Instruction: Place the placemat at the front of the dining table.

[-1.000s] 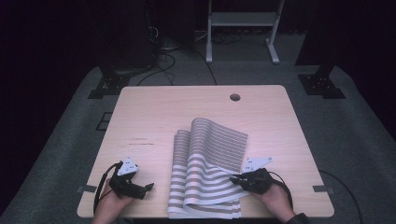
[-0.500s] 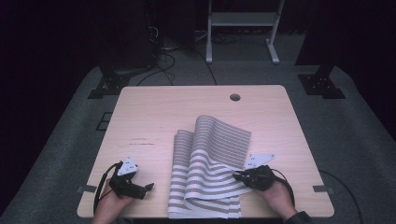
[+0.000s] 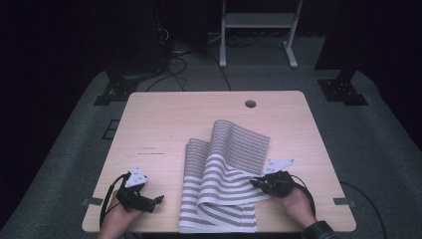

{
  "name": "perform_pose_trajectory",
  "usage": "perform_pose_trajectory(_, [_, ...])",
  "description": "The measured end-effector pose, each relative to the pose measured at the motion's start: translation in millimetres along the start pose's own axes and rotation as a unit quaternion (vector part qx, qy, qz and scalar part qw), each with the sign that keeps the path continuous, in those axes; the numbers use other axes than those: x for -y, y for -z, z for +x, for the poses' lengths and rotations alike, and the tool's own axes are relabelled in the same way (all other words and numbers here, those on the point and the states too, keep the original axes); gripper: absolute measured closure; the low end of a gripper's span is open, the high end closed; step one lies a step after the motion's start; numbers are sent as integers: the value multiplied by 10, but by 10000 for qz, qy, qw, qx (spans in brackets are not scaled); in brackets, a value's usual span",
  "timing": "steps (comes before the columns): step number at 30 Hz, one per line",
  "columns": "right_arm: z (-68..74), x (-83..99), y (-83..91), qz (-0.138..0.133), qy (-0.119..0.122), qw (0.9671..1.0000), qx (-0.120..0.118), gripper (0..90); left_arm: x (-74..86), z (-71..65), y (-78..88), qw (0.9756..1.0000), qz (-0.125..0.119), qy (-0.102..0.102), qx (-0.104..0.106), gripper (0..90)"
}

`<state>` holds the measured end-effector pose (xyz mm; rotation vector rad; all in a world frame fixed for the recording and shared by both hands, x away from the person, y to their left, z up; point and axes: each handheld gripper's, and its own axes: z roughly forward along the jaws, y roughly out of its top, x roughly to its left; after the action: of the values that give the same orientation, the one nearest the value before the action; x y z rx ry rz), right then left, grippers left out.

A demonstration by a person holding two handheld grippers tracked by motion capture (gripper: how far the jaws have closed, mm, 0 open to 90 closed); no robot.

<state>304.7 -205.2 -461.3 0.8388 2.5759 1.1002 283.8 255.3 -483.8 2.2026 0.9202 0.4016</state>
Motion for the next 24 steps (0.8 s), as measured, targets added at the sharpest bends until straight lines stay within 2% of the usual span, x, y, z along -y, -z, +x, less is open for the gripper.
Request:
perform_pose_trajectory(21, [-182, -39, -11, -74, -119, 9998, 164, 842, 0, 0, -1, 10000, -4, 4, 0, 0])
perform_pose_trajectory(24, [-221, -37, 0, -144, -231, 9995, 138, 841, 0, 0, 0, 10000, -1, 0, 0, 0])
